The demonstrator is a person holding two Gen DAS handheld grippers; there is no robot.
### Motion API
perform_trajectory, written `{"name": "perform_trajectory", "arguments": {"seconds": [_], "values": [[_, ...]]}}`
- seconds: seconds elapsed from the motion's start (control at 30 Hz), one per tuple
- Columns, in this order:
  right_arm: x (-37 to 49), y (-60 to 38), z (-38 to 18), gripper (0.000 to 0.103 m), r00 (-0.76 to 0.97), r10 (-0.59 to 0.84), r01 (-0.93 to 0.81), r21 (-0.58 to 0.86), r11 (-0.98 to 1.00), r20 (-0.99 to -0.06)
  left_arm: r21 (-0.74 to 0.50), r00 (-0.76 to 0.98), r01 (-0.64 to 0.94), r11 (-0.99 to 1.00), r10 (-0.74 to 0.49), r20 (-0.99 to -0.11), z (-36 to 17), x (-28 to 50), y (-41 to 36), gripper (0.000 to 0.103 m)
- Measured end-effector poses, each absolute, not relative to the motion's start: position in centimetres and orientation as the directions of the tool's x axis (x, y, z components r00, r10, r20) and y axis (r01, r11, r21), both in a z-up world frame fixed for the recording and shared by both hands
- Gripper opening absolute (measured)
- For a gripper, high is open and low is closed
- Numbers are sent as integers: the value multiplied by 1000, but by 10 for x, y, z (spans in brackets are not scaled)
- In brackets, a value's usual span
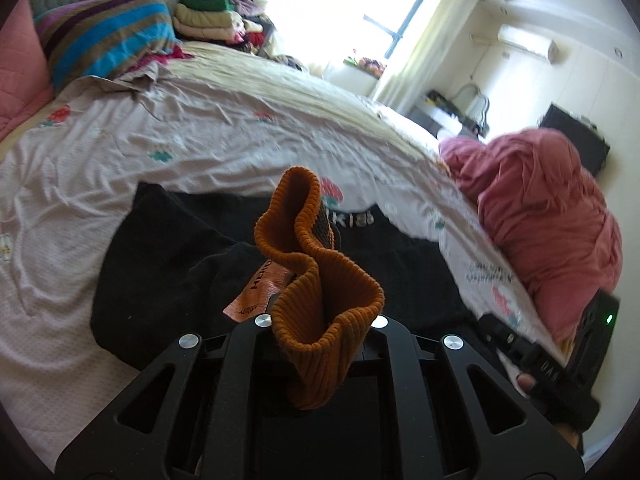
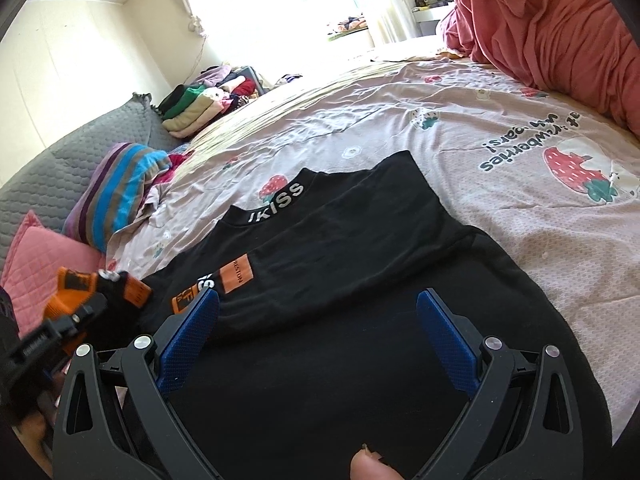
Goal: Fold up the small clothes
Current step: 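Lift the sleeve with the left tool and carry it across the sweatshirt, then grasp the cuff with the right tool while the left tool releases it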
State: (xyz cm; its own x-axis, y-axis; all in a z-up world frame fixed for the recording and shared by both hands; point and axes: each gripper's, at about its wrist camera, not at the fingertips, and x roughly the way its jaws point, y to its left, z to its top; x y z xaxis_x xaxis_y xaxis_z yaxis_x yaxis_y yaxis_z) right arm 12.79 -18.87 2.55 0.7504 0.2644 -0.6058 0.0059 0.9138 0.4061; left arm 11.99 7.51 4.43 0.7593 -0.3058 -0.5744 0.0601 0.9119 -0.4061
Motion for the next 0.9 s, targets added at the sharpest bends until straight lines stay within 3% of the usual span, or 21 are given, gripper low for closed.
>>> {"name": "perform_trajectory", "arguments": {"seconds": [0.2, 0.3, 0.37, 0.43, 0.6, 0.73, 0.9], "values": [[129, -196, 23, 99, 751, 246, 33, 406, 913, -613, -342, 707, 86, 936, -299, -641, 27, 127, 51, 8], [129, -199, 22, 99, 749, 239, 40, 402, 915, -618, -339, 696, 103, 935, -311, -648, 26, 127, 47, 15], [130, -199, 21, 99, 746, 235, 45, 398, 916, -623, -333, 702, 116, 936, -315, -638, 30, 125, 47, 37], [130, -199, 19, 98, 739, 232, 49, 394, 918, -632, -305, 733, 124, 944, -294, -613, 39, 119, 47, 50], [134, -190, 10, 98, 704, 248, 31, 378, 925, -666, -261, 761, 94, 961, -238, -604, 46, 119, 54, 67], [136, -165, 0, 98, 643, 306, -35, 372, 928, -702, -204, 769, 25, 979, -149, -622, 47, 122, 66, 90], [135, -116, -11, 99, 536, 406, -191, 362, 912, -740, -164, 755, -75, 984, -52, -654, 45, 127, 88, 94]]}}
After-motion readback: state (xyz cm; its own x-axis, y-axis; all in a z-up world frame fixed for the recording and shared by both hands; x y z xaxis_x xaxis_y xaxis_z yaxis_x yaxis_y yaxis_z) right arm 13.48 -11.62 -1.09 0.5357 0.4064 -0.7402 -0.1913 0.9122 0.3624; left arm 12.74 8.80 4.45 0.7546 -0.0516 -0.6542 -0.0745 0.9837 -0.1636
